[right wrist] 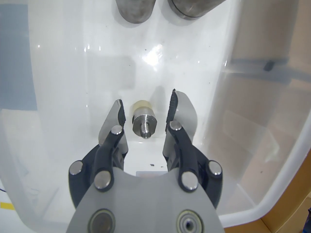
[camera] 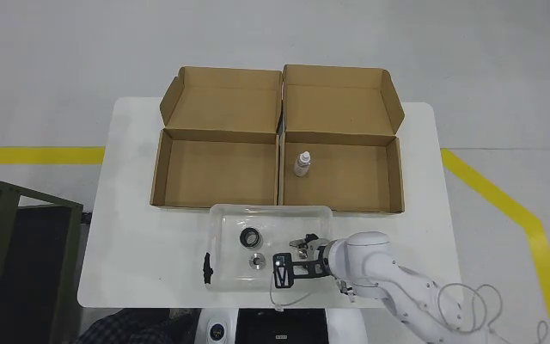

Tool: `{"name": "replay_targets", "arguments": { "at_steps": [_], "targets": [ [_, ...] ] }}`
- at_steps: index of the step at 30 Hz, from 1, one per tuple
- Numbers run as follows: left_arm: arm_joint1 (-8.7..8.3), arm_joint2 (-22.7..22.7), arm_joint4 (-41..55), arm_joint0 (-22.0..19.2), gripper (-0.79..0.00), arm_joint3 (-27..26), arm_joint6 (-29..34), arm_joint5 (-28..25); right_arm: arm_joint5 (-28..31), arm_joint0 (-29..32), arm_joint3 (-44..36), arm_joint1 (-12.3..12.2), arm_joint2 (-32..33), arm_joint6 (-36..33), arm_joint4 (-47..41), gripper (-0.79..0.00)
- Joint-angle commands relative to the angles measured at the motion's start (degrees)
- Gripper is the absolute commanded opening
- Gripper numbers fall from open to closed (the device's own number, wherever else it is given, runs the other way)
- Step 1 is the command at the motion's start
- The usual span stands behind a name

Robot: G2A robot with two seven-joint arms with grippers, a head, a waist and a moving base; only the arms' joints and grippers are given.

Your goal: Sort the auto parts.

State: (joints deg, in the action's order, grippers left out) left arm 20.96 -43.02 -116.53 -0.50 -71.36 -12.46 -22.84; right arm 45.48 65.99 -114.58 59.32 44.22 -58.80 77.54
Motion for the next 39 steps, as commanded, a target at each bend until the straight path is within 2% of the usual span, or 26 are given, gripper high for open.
{"name": "replay_targets", "arguments": {
  "at_steps": [1, 5, 6, 7, 13, 22, 30, 39],
  "targets": [
    [0.0, 0.0, 0.0, 0.0, 0.0, 0.0, 0.0, 0.0, -0.48, -0.53, 0.09, -0.22, -0.66, -0.48, -0.38, -0.511],
    [0.0, 0.0, 0.0, 0.0, 0.0, 0.0, 0.0, 0.0, -1.23, -1.65, 0.03, -0.72, -1.89, -1.23, -1.63, -0.631],
    [0.0, 0.0, 0.0, 0.0, 0.0, 0.0, 0.0, 0.0, -1.4, -1.92, -0.05, -0.84, -2.15, -1.4, -1.94, -0.733],
    [0.0, 0.0, 0.0, 0.0, 0.0, 0.0, 0.0, 0.0, -1.6, -2.17, -0.16, -0.96, -2.38, -1.6, -2.26, -0.785],
    [0.0, 0.0, 0.0, 0.0, 0.0, 0.0, 0.0, 0.0, -2.21, -3.56, -0.98, -1.74, -3.26, -2.21, -4.76, -0.785],
    [0.0, 0.0, 0.0, 0.0, 0.0, 0.0, 0.0, 0.0, -1.92, -3.66, -2.44, -2.43, -1.26, -0.73, -8.54, -0.785],
    [0.0, 0.0, 0.0, 0.0, 0.0, 0.0, 0.0, 0.0, -2.35, -1.97, -2.49, -3.01, 2.68, 10.26, -9.94, -0.785],
    [0.0, 0.0, 0.0, 0.0, 0.0, 0.0, 0.0, 0.0, -3.41, 0.69, -3.28, -3.84, 8.02, 22.81, -6.72, -0.785]
  ]
}}
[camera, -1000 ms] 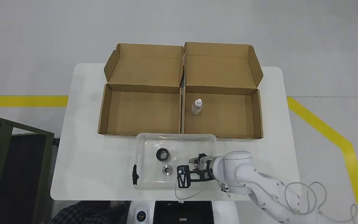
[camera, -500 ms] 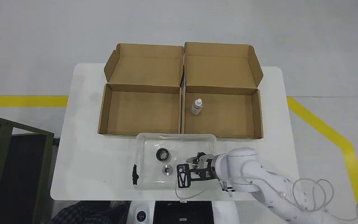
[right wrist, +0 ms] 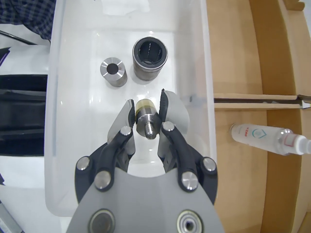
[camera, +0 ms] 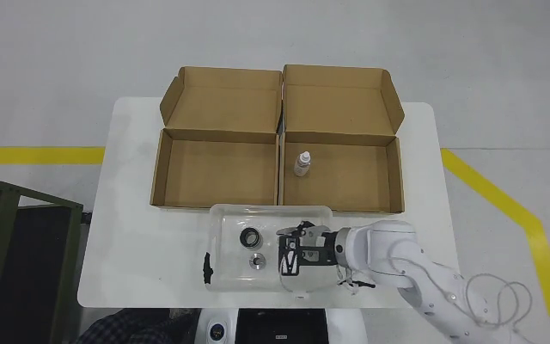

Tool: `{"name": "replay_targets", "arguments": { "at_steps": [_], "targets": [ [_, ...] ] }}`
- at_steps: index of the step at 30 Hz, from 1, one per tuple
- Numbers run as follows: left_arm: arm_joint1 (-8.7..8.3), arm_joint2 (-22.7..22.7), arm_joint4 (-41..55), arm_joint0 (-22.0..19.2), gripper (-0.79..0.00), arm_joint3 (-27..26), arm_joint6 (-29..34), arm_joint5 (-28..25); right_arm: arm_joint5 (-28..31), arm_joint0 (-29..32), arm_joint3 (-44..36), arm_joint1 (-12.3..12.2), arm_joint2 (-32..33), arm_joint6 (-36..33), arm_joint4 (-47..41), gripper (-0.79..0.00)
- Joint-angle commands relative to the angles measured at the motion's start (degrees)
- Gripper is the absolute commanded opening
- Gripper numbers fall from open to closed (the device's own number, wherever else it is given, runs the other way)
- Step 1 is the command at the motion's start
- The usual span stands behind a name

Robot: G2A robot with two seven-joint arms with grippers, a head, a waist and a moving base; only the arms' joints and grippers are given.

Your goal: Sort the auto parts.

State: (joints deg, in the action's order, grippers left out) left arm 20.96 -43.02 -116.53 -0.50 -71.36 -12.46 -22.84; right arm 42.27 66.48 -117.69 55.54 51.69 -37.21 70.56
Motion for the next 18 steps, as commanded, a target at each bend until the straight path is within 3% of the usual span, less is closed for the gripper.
{"name": "replay_targets", "arguments": {
  "at_steps": [1, 18],
  "targets": [
    [0.0, 0.0, 0.0, 0.0, 0.0, 0.0, 0.0, 0.0, -0.39, 0.44, -0.36, -0.14, 1.17, 2.45, 0.6, -0.785],
    [0.0, 0.0, 0.0, 0.0, 0.0, 0.0, 0.0, 0.0, -1.9, 0.93, -3.39, -0.46, 9.31, 19.17, 0.11, -0.785]
  ]
}}
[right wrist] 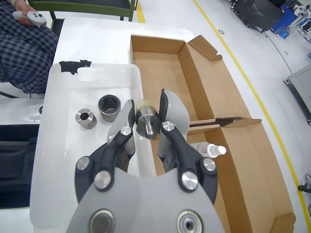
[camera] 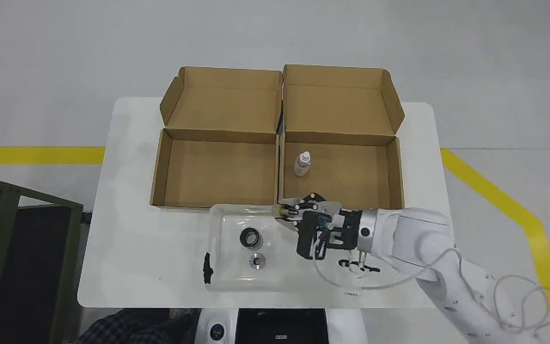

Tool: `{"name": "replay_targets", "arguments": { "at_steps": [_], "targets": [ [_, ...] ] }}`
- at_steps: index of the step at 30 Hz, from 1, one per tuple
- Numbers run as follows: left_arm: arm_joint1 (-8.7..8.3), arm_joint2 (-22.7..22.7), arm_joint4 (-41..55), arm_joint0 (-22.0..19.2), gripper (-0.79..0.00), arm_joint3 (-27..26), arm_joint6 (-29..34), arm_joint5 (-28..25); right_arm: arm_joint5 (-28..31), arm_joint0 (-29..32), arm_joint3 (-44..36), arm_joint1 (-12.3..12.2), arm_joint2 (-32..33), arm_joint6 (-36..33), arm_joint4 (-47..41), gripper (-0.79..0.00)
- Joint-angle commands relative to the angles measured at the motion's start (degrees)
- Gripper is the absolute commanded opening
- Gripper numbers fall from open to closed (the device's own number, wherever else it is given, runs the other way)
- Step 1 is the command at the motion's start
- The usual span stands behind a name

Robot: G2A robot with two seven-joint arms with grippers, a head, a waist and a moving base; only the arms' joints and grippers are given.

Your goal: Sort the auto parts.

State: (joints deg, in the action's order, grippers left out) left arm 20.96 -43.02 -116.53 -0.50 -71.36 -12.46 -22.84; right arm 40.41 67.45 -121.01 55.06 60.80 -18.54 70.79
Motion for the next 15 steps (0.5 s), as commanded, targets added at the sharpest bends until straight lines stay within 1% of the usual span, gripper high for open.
{"name": "replay_targets", "arguments": {
  "at_steps": [1, 9, 15],
  "targets": [
    [0.0, 0.0, 0.0, 0.0, 0.0, 0.0, 0.0, 0.0, -0.06, -0.08, -0.18, 0.05, 0.48, 1.32, -0.38, -0.785],
    [0.0, 0.0, 0.0, 0.0, 0.0, 0.0, 0.0, 0.0, -0.11, 0.36, -0.67, 0.14, 2.56, 6.11, -2.16, -0.785],
    [0.0, 0.0, 0.0, 0.0, 0.0, 0.0, 0.0, 0.0, 0.01, 0.74, -1.05, 0.13, 4.08, 8.1, -2.55, -0.785]
  ]
}}
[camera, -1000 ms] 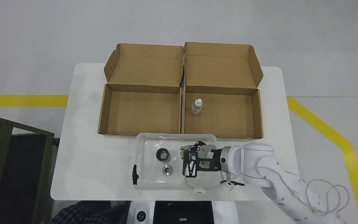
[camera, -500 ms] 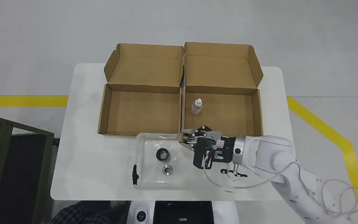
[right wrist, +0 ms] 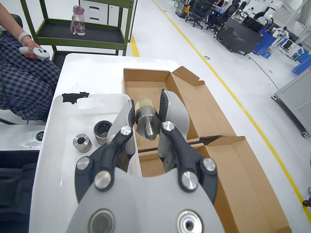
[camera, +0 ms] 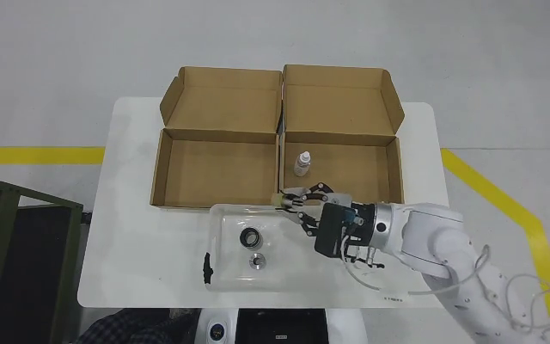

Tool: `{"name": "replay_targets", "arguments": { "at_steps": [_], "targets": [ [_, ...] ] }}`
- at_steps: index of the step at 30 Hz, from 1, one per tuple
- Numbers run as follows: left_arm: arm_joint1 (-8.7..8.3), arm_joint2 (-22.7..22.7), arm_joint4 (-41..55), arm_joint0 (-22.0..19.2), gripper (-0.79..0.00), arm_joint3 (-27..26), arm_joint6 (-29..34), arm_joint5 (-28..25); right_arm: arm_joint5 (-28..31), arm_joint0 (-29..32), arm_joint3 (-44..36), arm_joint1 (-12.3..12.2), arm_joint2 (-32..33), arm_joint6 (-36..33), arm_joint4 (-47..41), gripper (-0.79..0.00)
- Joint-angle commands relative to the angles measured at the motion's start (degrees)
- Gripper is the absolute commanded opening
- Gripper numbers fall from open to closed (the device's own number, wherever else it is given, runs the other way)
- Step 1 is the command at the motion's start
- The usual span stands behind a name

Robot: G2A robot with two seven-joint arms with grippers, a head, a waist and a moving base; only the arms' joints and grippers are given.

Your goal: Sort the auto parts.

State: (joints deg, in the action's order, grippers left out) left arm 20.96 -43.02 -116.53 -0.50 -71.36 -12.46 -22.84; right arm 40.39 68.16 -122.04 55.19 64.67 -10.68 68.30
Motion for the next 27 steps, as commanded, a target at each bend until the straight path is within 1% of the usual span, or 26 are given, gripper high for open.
{"name": "replay_targets", "arguments": {
  "at_steps": [1, 15, 23, 27],
  "targets": [
    [0.0, 0.0, 0.0, 0.0, 0.0, 0.0, 0.0, 0.0, 0.09, 0.07, -0.02, 0.01, 0.46, 0.56, -0.12, -0.785],
    [0.0, 0.0, 0.0, 0.0, 0.0, 0.0, 0.0, 0.0, 0.55, -0.04, 1.58, 0.24, 1.19, 0.66, -0.27, -0.785],
    [0.0, 0.0, 0.0, 0.0, 0.0, 0.0, 0.0, 0.0, 0.6, -0.28, 4.68, 0.37, 0.95, -1.69, 0.48, -0.785],
    [0.0, 0.0, 0.0, 0.0, 0.0, 0.0, 0.0, 0.0, 0.8, -0.64, 6.21, 0.28, 1.32, -4.61, 2.06, -0.785]
  ]
}}
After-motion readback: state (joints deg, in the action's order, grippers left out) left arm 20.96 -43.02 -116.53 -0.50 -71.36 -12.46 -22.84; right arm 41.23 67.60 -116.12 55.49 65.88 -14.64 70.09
